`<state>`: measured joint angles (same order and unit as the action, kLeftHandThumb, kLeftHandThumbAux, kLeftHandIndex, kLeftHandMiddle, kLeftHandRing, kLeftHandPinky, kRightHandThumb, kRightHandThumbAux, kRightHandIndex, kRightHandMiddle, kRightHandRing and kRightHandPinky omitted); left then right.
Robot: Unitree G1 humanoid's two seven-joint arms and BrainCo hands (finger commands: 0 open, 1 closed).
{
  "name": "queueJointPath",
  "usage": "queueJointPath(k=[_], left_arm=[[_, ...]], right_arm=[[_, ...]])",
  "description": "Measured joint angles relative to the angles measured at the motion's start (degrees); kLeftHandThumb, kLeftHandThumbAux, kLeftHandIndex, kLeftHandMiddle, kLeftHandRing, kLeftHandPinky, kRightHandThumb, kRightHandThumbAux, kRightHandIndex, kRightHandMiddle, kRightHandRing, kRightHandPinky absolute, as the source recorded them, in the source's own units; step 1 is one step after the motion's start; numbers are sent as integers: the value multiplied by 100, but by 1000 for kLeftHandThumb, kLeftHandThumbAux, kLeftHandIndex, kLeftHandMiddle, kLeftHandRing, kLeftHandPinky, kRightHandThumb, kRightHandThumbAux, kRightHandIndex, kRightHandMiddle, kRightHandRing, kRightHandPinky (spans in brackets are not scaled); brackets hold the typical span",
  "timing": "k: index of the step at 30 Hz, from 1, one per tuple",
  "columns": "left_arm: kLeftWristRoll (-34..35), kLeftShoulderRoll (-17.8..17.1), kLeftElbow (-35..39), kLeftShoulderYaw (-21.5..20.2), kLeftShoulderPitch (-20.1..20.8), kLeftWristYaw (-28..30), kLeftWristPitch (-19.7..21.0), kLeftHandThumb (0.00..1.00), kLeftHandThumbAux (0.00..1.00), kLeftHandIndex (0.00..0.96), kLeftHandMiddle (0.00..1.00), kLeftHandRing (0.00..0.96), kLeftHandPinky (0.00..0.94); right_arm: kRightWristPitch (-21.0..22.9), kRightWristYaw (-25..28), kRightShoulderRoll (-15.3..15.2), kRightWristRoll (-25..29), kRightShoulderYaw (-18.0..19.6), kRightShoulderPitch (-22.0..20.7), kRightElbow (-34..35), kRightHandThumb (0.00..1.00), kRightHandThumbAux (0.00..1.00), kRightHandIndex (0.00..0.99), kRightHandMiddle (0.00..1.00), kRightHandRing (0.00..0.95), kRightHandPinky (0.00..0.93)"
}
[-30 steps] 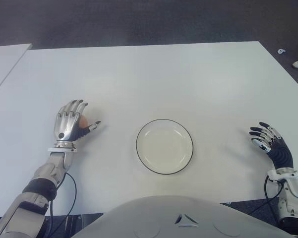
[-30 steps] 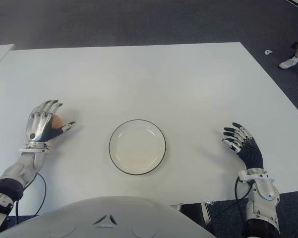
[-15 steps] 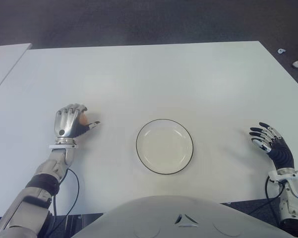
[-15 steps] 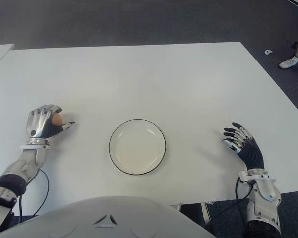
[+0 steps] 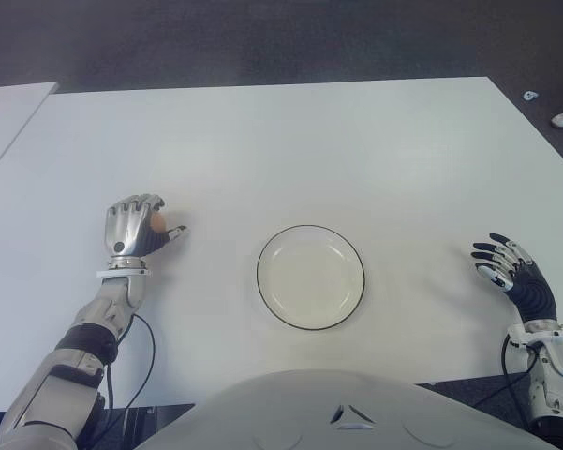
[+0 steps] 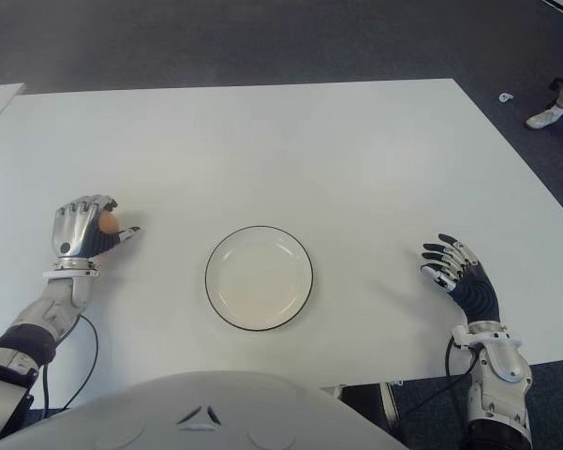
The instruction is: Put the apples into the plate.
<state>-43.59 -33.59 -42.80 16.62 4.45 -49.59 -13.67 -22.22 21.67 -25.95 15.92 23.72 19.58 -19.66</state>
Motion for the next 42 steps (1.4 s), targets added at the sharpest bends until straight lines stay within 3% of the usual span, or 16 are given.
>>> queueJointPath(k=[7, 28, 34, 40, 42], left_arm=[[92, 0, 15, 1, -3, 0, -10, 749, 695, 443, 821, 778, 562], [115, -55, 146, 5, -85, 7, -9, 751, 696, 443, 846, 811, 643], [251, -273, 862, -9, -469, 294, 29, 751, 696, 443, 863, 827, 656], [455, -502, 2129, -111, -1181, 867, 177, 752, 696, 443, 856, 805, 473], [511, -553, 2608, -187, -1470, 1120, 230, 752, 696, 443, 854, 806, 550]], right_arm=[[0, -9, 6, -2, 0, 0, 0, 379, 659, 155, 291, 284, 321], [-7, -72, 92, -12, -21, -36, -16, 405, 679, 150, 306, 293, 328], [-86, -74, 171, -20, -39, -49, -30, 402, 657, 146, 296, 281, 301], [-206, -156, 244, -77, -100, -59, -75, 400, 632, 145, 269, 257, 278], [-263, -203, 273, -100, -130, -80, -107, 400, 623, 146, 262, 251, 280]])
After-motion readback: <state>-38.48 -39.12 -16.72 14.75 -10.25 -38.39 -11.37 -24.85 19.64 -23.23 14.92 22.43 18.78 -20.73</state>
